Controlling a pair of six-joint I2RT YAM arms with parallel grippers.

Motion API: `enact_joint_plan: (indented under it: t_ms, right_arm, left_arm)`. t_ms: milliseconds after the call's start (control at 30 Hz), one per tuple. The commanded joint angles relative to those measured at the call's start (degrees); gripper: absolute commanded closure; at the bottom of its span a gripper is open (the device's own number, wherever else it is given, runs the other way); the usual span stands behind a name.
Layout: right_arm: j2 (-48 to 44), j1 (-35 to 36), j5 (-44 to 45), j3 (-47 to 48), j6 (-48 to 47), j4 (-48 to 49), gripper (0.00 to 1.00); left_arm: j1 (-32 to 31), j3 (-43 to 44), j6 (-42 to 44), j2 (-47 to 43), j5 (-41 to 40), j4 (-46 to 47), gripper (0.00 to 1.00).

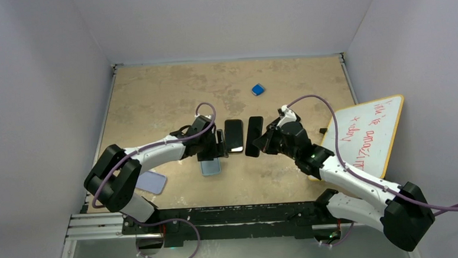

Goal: Put the phone into the phone case

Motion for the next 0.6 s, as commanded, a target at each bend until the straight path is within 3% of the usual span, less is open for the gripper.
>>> enact_joint_plan:
  t_ms: [0,333,467,567]
  right_arm:
    - [-0.6,-0.1,-2.6,1.2,-0.6,4.0,1.00]
    - [3.7,-0.1,-8.4,2.0,0.7,11.4,1.00]
    - [8.2,0.1,-13.5,2.7,2.9,16.3,1.00]
    - [11.7,0.3,-15.4,3.3,4.8,19.2,1.00]
  left_arm:
    - [0.9,6.3,6.0,-3.3,-4.4,-3.4,0.31]
    - [19.0,-0.7,12.5,-13.7,5.1,0.9,0.35]
    - [26.4,-5.2,11.6,-15.3,11.5,2.3,0.44]
    - [29.3,-9.9,10.4,-17.7,11.8,4.3,0.55]
